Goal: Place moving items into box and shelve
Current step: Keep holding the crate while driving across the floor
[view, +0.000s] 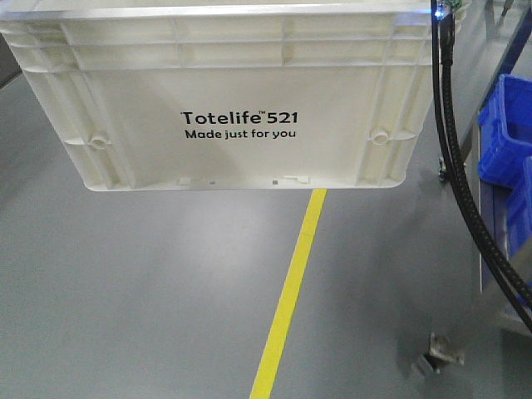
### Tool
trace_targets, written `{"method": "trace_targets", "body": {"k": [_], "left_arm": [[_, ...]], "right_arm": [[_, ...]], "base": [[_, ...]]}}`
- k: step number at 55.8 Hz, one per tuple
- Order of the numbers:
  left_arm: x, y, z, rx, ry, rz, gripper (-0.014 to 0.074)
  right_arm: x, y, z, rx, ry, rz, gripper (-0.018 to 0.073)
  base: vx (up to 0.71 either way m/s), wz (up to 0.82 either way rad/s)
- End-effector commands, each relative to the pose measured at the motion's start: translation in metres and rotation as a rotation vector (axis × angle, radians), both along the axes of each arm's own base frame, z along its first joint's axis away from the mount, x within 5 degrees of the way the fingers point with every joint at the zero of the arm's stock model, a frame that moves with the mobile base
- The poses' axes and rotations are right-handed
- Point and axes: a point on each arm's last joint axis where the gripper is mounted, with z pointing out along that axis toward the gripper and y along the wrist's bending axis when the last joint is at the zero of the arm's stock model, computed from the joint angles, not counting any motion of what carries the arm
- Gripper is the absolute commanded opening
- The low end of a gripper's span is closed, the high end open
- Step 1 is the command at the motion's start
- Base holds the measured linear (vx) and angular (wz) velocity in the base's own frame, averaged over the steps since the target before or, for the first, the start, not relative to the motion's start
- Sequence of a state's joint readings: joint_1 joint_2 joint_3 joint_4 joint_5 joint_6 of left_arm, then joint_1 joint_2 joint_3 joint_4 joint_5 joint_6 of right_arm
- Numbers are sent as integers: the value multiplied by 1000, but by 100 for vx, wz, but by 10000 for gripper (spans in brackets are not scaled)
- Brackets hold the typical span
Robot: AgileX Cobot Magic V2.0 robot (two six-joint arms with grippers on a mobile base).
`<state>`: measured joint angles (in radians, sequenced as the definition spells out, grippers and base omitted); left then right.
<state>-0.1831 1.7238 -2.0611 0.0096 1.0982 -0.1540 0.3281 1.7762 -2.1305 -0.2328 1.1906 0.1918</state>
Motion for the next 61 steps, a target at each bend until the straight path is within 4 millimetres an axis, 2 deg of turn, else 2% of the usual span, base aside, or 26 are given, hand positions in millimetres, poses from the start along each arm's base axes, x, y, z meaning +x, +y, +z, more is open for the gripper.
{"method": "trace_targets", "body": {"k": [1,61], "left_arm": [[-19,19,47,63,-256,60,-1],[-19,19,47,63,-256,60,-1]], "right_arm": [[-19,-27,47,-103,-236,-65,-4],[-19,-27,47,-105,-236,-65,-4]], "base": [[58,-8],[58,-8]]}}
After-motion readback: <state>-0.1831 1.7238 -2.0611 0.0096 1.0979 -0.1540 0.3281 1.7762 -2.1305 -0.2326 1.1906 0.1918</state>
